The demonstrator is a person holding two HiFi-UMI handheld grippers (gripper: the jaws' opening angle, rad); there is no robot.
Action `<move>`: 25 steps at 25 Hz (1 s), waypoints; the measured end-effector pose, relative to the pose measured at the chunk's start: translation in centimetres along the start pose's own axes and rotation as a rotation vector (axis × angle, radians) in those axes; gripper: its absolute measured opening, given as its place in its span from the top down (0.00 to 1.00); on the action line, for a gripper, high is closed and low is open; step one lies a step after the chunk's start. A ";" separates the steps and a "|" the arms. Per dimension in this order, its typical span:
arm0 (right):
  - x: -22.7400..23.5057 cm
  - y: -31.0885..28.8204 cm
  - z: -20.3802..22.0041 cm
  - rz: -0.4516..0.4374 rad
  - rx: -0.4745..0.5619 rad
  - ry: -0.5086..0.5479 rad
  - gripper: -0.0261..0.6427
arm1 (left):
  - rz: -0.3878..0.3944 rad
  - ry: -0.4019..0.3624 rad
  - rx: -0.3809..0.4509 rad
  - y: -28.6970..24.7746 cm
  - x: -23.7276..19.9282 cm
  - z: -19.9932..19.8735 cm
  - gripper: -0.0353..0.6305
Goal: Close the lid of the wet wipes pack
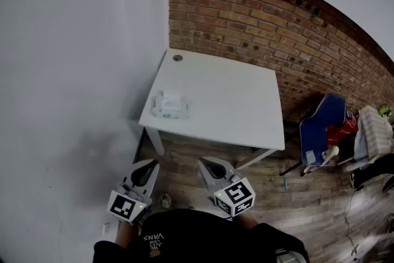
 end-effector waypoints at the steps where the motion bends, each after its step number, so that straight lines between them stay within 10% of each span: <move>1: -0.1 0.2 0.0 -0.003 0.003 0.006 0.97 | 0.000 -0.001 -0.002 0.1 0.2 0.0 0.92; 25: 1.5 1.4 1.7 0.055 0.026 -0.030 0.97 | -0.001 -0.011 -0.014 -1.8 1.3 1.9 0.92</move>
Point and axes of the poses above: the fingertips, and each gripper's own axes: y backward along the fingers, x to its right, z out of its underside, the point moved 7 cm from there along y, backward along the fingers, and after that the axes turned 11 degrees about y, right-handed, at the moved point
